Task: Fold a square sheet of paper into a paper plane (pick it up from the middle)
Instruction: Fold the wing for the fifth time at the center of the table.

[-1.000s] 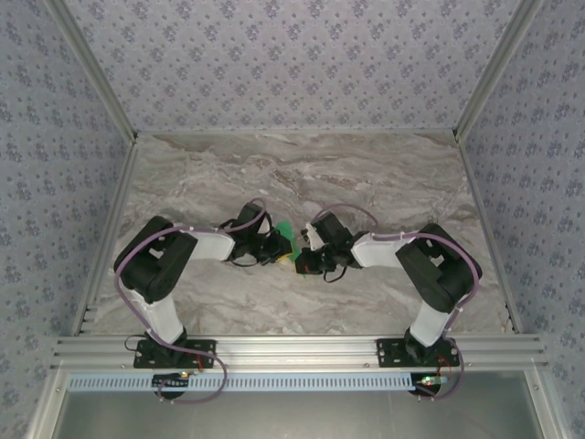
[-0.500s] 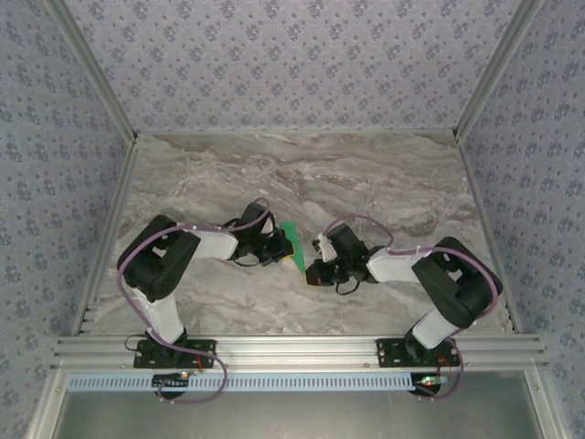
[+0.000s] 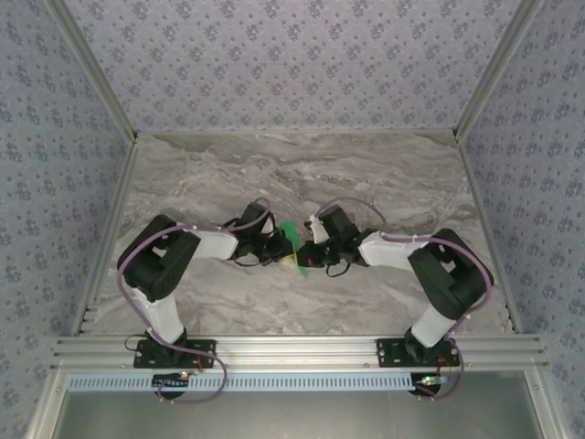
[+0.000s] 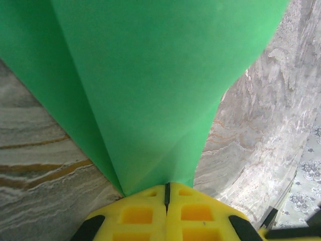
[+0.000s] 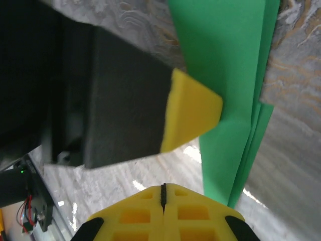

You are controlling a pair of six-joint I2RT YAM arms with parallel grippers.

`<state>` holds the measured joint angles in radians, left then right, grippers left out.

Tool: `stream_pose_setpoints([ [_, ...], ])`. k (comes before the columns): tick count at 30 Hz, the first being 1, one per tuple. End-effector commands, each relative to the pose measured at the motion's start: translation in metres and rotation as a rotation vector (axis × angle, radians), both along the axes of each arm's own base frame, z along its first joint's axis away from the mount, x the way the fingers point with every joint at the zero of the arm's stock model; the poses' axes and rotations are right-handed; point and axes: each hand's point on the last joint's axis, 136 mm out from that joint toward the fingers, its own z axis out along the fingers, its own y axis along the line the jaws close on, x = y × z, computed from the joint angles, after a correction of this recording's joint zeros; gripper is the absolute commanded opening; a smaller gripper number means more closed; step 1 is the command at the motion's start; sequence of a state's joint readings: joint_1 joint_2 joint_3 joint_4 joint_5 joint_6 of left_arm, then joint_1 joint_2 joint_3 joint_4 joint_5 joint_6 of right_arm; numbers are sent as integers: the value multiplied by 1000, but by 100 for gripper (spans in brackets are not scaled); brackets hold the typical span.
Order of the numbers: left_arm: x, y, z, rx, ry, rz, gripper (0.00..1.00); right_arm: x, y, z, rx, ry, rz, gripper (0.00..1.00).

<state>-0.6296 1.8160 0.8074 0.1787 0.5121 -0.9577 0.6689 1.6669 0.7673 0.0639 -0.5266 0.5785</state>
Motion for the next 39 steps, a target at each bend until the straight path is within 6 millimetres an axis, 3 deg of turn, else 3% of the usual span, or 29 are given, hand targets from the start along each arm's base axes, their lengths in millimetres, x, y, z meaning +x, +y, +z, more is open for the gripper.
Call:
stream_pose_setpoints([
  [1, -14, 42, -54, 235, 88, 66, 0, 3, -5, -19, -48, 27, -17, 0],
  [6, -13, 45, -54, 253, 90, 76, 0, -17, -16, -37, -100, 87, 3, 0],
  [12, -11, 53, -54, 289, 84, 105, 0, -74, -48, -57, -197, 217, 100, 0],
  [15, -10, 52, -52, 283, 77, 106, 0, -91, -63, -61, -247, 254, 131, 0],
  [19, -9, 48, -47, 263, 66, 100, 0, -75, -58, -42, -225, 186, 110, 0],
  [23, -8, 42, -41, 227, 48, 86, 0, -42, -17, 6, -69, 59, 96, 0],
  [26, -6, 37, -37, 206, 35, 71, 0, -25, 6, 24, -27, -33, 93, 0],
  [32, -4, 33, -28, 182, 17, 61, 0, 2, 7, 5, -55, -43, 18, 0],
  [39, -1, 27, -15, 148, -14, 44, 0, 1, -9, -30, -129, 18, 7, 0],
])
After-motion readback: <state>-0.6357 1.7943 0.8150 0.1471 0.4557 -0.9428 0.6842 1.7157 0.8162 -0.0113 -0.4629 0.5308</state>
